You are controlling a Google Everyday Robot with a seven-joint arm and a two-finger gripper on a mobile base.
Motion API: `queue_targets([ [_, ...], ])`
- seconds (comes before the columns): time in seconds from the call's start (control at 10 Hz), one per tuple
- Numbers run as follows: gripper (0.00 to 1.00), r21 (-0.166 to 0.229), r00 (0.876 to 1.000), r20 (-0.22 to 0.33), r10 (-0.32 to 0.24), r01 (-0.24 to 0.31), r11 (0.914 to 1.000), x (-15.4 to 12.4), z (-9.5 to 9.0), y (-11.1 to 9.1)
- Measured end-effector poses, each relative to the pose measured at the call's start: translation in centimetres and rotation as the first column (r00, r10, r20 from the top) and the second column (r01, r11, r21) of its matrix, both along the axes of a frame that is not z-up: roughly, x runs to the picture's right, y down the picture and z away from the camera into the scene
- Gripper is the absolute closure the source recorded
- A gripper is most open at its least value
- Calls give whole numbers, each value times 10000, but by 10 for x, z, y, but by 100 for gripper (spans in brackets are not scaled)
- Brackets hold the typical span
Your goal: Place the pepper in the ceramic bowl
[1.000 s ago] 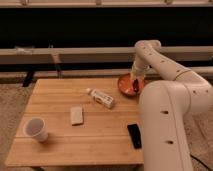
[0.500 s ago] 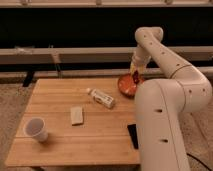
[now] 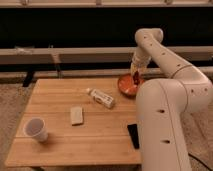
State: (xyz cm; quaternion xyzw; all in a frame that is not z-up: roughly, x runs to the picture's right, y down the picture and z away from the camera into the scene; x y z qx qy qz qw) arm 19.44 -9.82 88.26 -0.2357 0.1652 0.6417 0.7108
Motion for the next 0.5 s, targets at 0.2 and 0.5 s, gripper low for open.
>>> queue_targets([
  [0.2, 17, 50, 10000, 10, 5, -5, 10000, 0, -7, -6],
  [0.5, 17, 23, 10000, 9, -22, 22, 10000, 0, -6, -1],
])
